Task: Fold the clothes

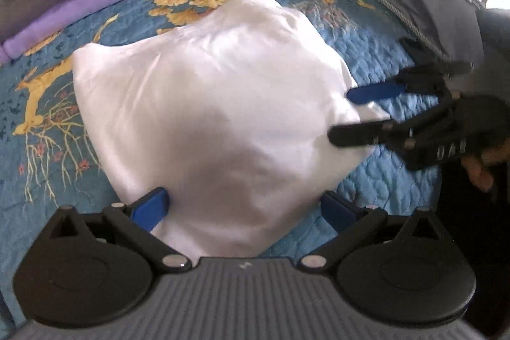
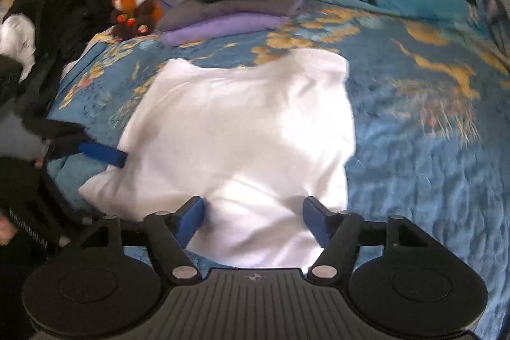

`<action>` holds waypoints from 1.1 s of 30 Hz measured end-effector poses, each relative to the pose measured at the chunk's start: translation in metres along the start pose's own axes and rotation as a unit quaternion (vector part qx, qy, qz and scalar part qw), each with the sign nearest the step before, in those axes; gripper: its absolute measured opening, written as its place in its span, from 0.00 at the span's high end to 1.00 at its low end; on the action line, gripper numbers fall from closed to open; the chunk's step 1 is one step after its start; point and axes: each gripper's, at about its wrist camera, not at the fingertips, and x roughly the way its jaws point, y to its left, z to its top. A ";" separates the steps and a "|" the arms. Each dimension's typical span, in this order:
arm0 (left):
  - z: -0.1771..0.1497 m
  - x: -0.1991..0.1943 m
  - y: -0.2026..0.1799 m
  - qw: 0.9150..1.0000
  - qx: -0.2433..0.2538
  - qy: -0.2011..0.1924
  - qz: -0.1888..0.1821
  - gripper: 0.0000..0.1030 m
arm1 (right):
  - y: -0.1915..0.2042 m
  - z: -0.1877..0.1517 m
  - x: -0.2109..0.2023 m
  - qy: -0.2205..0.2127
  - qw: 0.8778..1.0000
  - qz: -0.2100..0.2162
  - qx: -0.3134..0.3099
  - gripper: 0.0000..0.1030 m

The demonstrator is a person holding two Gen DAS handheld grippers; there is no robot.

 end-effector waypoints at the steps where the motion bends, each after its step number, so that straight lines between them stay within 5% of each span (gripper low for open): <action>1: -0.001 0.001 -0.002 1.000 0.007 0.000 0.002 0.00 | 0.000 0.000 0.000 0.000 1.000 0.000 0.000 0.32; 6: -0.005 -0.003 0.001 1.000 -0.001 -0.010 -0.003 0.00 | 0.000 0.000 -0.001 0.002 1.000 -0.001 0.001 0.32; 11: 0.001 -0.045 0.016 0.993 -0.061 -0.069 -0.067 0.00 | -0.001 0.015 -0.036 -0.042 0.999 -0.004 0.022 0.36; 15: 0.012 -0.056 0.012 0.984 -0.053 -0.109 -0.128 0.00 | 0.011 0.021 -0.038 -0.055 0.998 -0.028 -0.030 0.36; 17: 0.019 -0.046 0.007 0.984 -0.037 -0.097 -0.146 0.00 | 0.012 0.023 -0.030 -0.048 0.997 -0.034 -0.046 0.39; 23: 0.018 -0.004 0.013 0.991 -0.012 -0.022 -0.135 0.00 | 0.004 0.019 0.000 -0.011 0.998 -0.041 -0.055 0.33; 27: 0.017 0.004 0.007 0.994 0.025 -0.011 -0.103 0.00 | -0.011 0.013 0.017 0.013 0.999 -0.039 -0.007 0.05; 33: 0.010 0.009 -0.002 0.997 0.040 -0.019 -0.068 0.00 | -0.015 0.013 0.017 0.021 0.999 -0.037 0.003 0.05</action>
